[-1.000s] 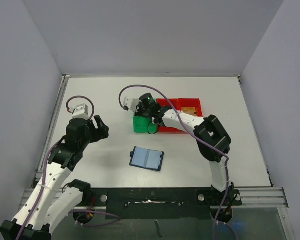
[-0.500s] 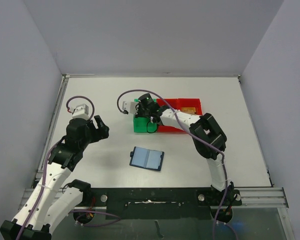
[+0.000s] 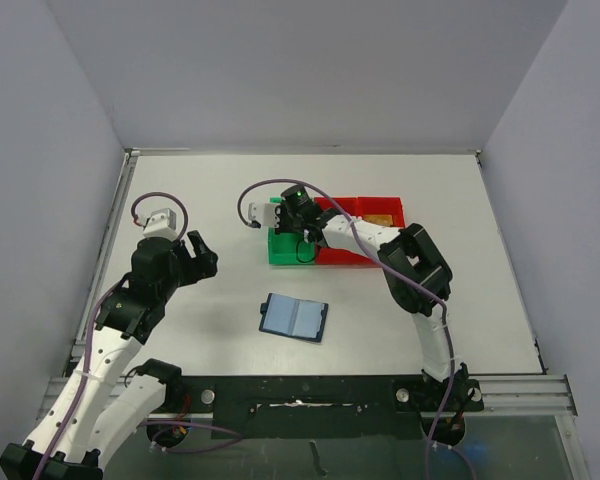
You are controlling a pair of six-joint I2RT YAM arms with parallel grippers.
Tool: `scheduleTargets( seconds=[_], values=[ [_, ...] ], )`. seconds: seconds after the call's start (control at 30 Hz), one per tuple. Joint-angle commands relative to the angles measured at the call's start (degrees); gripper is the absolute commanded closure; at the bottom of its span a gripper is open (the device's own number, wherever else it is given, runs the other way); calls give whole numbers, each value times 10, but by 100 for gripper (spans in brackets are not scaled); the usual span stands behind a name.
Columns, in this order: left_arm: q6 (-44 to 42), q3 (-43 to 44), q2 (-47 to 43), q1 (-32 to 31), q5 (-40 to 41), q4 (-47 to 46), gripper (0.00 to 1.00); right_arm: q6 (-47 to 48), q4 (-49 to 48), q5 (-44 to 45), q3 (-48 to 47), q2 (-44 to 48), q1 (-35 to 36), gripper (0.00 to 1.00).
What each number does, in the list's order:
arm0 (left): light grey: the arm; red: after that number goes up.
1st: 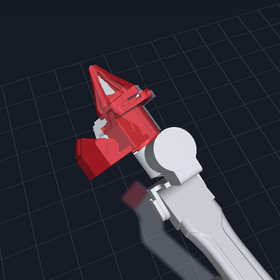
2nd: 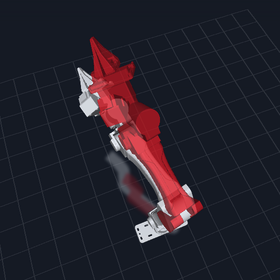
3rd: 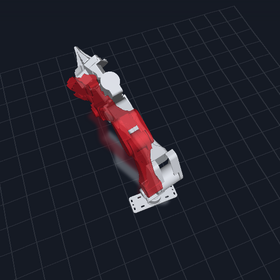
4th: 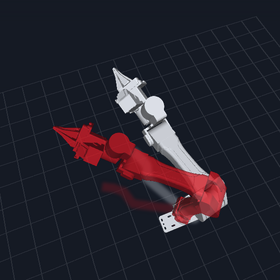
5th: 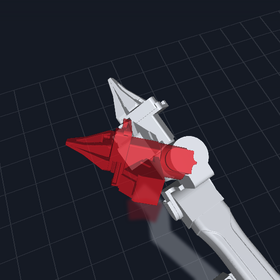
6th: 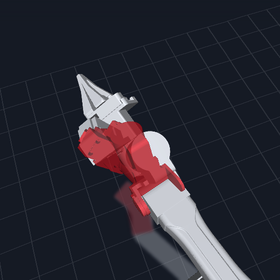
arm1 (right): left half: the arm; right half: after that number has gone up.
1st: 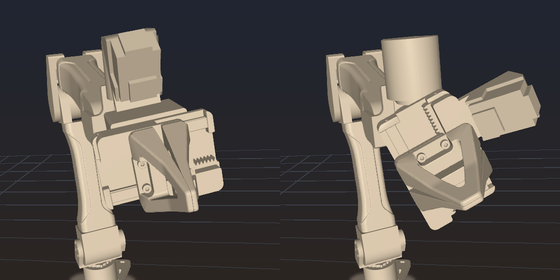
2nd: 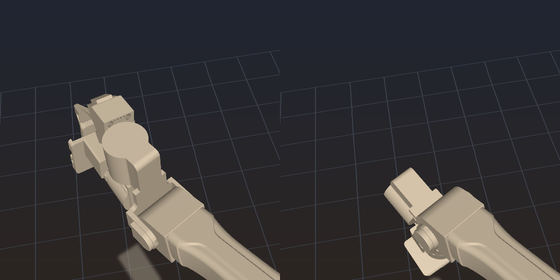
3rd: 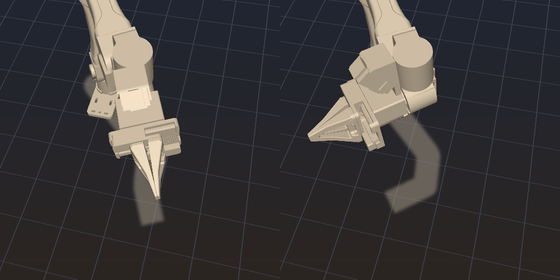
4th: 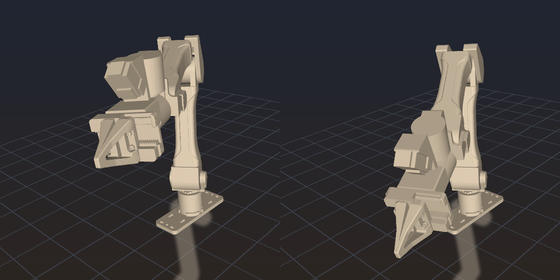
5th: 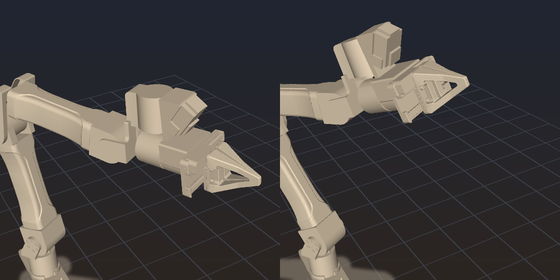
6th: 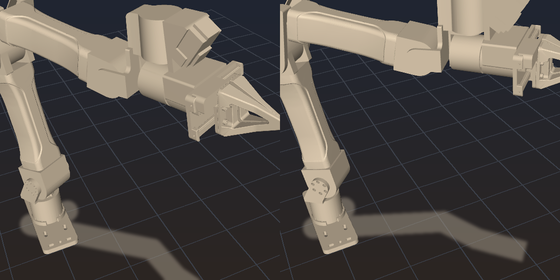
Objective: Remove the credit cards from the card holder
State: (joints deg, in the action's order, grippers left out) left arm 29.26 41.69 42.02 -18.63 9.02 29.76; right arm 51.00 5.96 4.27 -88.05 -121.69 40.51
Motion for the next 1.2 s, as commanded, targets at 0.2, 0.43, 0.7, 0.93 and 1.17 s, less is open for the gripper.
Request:
scheduleTargets(
  seconds=[0.2,0.43,0.7,0.93,1.17],
  values=[
    [-10,2,-2,4,0,-37,26,18,-8,-22,-26,-9,-3,94],
    [-10,1,-1,4,-1,-37,26,9,8,-30,-26,-7,-2,77],
    [-11,1,3,4,-5,-38,26,-8,26,-49,-27,15,-3,65],
    [-12,1,5,4,-10,-40,26,-36,35,-42,-30,23,-2,60],
    [-12,0,7,4,-15,-42,26,-159,3,-63,-17,64,0,58]
  ],
)
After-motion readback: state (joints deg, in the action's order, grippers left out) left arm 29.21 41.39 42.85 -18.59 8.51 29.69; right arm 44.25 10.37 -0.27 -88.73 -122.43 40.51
